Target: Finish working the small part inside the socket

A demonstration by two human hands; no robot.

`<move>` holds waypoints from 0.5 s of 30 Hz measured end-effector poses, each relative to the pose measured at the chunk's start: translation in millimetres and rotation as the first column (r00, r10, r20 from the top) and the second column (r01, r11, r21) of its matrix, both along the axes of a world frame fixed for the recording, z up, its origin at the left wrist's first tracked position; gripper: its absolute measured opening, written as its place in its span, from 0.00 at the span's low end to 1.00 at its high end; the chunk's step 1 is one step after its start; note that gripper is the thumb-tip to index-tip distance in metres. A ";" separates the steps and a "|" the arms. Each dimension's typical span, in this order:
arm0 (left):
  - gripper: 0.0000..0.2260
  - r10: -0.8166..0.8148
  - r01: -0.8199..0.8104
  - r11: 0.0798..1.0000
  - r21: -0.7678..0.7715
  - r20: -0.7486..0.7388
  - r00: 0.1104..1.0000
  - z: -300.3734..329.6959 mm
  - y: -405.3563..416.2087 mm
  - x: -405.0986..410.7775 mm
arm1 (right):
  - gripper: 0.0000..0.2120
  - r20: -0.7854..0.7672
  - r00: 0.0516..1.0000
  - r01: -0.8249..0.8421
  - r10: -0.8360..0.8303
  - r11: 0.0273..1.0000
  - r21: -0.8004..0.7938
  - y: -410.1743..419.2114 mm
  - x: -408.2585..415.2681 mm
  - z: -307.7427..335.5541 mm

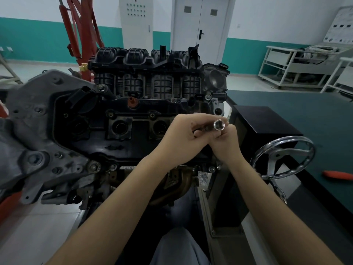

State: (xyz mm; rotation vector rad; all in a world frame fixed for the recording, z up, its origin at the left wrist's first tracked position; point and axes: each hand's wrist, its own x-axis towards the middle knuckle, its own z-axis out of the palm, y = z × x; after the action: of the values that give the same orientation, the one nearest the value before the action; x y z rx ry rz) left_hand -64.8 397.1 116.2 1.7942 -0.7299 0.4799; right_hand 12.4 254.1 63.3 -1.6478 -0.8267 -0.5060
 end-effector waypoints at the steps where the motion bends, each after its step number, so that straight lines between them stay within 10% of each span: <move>1: 0.13 0.013 -0.013 1.000 0.008 0.010 1.000 -0.2 -0.6 0.2 | 0.14 -0.004 1.000 -0.003 0.003 1.000 0.009 0.8 -0.7 0.6; 15: 0.11 0.055 -0.053 0.998 -0.039 0.045 0.997 2.2 -0.9 2.1 | 0.11 0.005 0.999 -0.034 0.034 0.999 0.042 0.5 -2.0 2.8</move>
State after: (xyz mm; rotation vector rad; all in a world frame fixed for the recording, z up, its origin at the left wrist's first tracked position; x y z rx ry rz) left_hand -62.7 396.2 118.4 1.7763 -0.7011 0.5693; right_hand 10.4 254.6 66.2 -1.5920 -0.8406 -0.5003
